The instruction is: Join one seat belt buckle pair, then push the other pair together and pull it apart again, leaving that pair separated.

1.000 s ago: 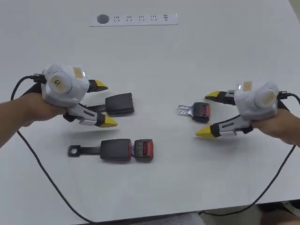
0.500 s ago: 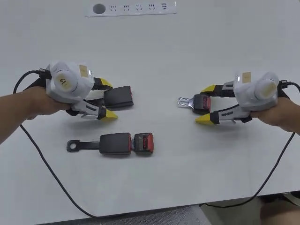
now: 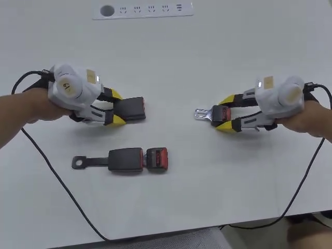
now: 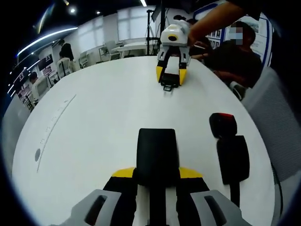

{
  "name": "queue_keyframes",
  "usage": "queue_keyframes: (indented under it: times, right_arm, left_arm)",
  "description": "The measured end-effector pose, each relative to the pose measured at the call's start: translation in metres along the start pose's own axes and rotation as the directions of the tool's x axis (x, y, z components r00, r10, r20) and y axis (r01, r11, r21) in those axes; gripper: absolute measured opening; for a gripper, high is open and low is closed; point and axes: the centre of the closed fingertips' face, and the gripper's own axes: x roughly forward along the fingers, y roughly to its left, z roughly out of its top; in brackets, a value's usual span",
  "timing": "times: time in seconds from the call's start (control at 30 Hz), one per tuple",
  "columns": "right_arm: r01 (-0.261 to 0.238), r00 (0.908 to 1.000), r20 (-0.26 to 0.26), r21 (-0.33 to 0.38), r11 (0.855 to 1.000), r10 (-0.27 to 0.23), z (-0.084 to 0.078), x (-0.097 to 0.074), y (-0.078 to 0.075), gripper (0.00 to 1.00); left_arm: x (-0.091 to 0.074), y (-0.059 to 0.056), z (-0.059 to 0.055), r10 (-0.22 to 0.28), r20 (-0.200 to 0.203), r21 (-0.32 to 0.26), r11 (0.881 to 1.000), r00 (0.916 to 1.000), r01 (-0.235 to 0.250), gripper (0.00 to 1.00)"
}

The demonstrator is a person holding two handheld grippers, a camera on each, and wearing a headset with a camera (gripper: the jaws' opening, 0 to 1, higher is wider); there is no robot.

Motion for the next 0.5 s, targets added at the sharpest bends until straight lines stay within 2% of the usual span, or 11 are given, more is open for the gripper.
queue_keyframes:
  times: [0.2,0.5]
  right_arm:
    - [-0.013,0.9999,-0.003,-0.01,1.0,0.012,0.001,0.001,-0.001,0.36]
    - [-0.028,0.9995,0.01,-0.03,0.999,0.029,0.014,0.016,0.0,0.36]
  left_arm:
    - [-0.001,-0.002,-0.003,-0.026,-0.015,0.028,0.999,0.9995,0.027,0.33]
    - [0.0,-0.003,-0.005,-0.048,-0.036,0.043,0.998,0.9982,0.05,0.33]
